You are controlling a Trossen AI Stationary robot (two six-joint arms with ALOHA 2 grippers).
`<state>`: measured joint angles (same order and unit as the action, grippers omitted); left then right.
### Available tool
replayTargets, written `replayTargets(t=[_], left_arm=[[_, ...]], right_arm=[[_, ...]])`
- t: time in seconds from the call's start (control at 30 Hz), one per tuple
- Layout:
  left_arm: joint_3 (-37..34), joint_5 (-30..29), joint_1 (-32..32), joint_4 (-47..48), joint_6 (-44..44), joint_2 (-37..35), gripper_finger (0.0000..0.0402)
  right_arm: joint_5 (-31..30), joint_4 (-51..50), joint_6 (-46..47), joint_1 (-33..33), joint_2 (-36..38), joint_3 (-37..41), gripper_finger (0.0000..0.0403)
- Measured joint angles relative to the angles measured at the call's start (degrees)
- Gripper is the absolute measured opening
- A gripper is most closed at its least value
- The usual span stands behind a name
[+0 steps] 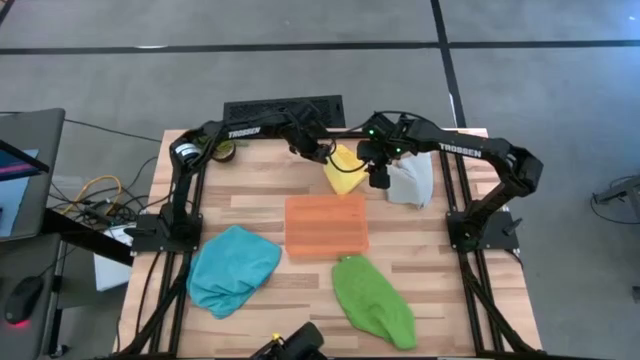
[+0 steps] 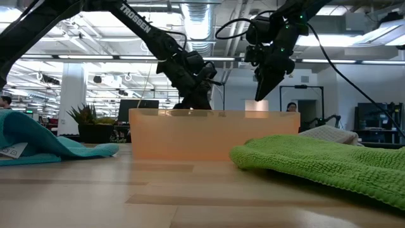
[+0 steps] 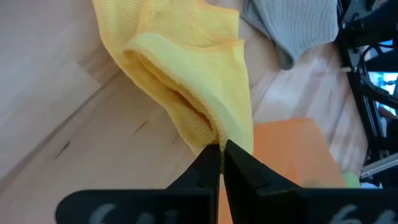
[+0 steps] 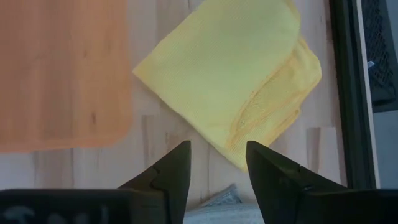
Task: Sort microfiber towel by color & place in baskets
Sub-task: Put the yellow towel into the orange bin
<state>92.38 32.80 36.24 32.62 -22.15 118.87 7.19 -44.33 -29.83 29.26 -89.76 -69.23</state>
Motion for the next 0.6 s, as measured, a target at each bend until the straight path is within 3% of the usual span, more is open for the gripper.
replayTargets(t=[0.6], left_arm=[[0.09, 0.82, 0.36, -0.34, 0.22, -2.34, 0.0]], right_arm=[[-0.01, -0.32, 3.89, -0.65, 0.98, 0.02, 0.0171]])
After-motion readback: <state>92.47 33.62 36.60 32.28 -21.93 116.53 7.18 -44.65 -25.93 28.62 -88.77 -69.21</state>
